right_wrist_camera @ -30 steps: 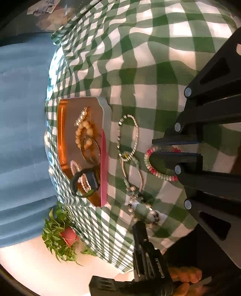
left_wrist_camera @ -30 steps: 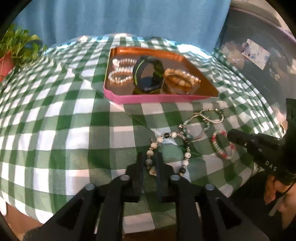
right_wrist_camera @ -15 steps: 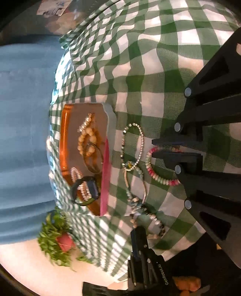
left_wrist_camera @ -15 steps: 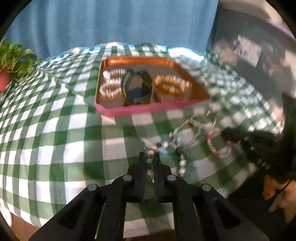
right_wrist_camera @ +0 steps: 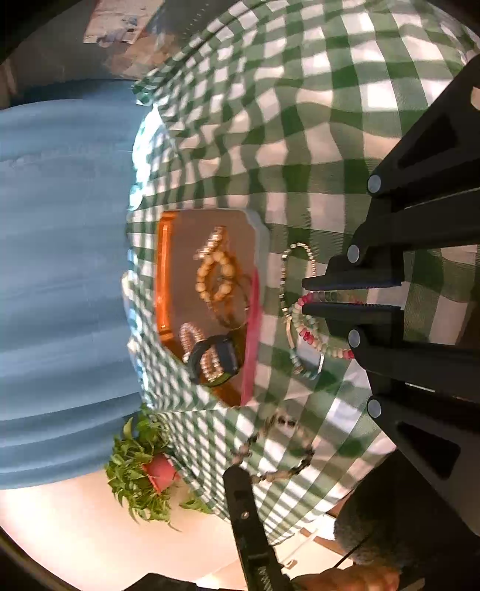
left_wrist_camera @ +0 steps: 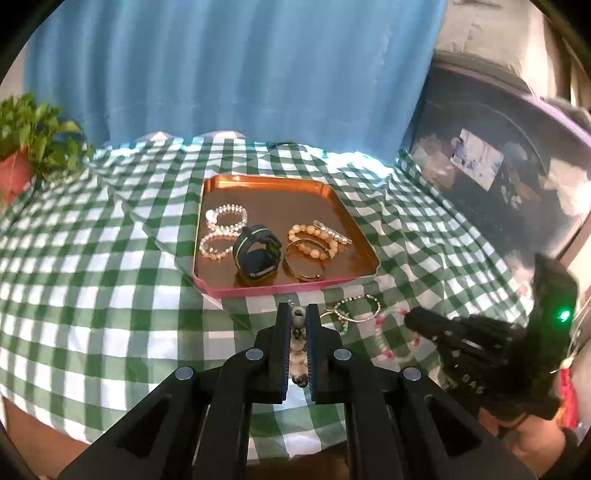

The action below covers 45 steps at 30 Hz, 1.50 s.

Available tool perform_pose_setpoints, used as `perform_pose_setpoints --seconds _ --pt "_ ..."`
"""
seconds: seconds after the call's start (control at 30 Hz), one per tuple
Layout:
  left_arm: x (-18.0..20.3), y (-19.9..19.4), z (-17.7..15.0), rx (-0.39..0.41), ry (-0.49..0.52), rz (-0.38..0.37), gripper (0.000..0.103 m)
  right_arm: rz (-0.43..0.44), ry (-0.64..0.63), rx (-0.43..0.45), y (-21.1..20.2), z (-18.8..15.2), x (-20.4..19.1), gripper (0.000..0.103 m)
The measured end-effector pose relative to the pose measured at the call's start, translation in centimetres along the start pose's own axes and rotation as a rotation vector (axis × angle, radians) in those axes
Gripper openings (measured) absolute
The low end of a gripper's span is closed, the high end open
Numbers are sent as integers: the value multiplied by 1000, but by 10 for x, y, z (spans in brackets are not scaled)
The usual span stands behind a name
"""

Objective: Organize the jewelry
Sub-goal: 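Lift and carry both bead bracelets in the closed tools toward the tray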

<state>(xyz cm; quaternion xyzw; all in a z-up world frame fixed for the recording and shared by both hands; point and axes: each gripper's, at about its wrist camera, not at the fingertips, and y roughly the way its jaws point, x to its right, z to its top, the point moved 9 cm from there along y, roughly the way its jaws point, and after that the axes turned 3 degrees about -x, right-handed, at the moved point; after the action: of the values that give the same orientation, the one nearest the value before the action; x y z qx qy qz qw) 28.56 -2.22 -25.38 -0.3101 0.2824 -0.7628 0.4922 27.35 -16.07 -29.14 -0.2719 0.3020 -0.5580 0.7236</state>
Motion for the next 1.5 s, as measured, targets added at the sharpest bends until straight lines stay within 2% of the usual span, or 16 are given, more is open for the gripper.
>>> perform_pose_setpoints --seconds 0.2,0.43,0.63,0.9,1.03,1.27,1.5 --pt "19 -15 2 19 35 32 8 38 91 20 -23 8 -5 5" --pt "40 -40 13 59 55 25 8 55 70 50 -55 21 -25 5" --pt "46 -61 36 117 57 2 8 41 29 110 -82 42 -35 5" --pt "36 -80 78 201 48 -32 8 30 1 188 -101 87 -39 5" --pt "24 -79 95 235 60 14 8 29 -10 208 -99 104 -38 5" --pt "1 -64 124 263 29 -16 8 34 -14 215 -74 129 -25 5" --pt "-15 -27 156 271 14 -42 8 34 -19 215 -38 153 -10 5"
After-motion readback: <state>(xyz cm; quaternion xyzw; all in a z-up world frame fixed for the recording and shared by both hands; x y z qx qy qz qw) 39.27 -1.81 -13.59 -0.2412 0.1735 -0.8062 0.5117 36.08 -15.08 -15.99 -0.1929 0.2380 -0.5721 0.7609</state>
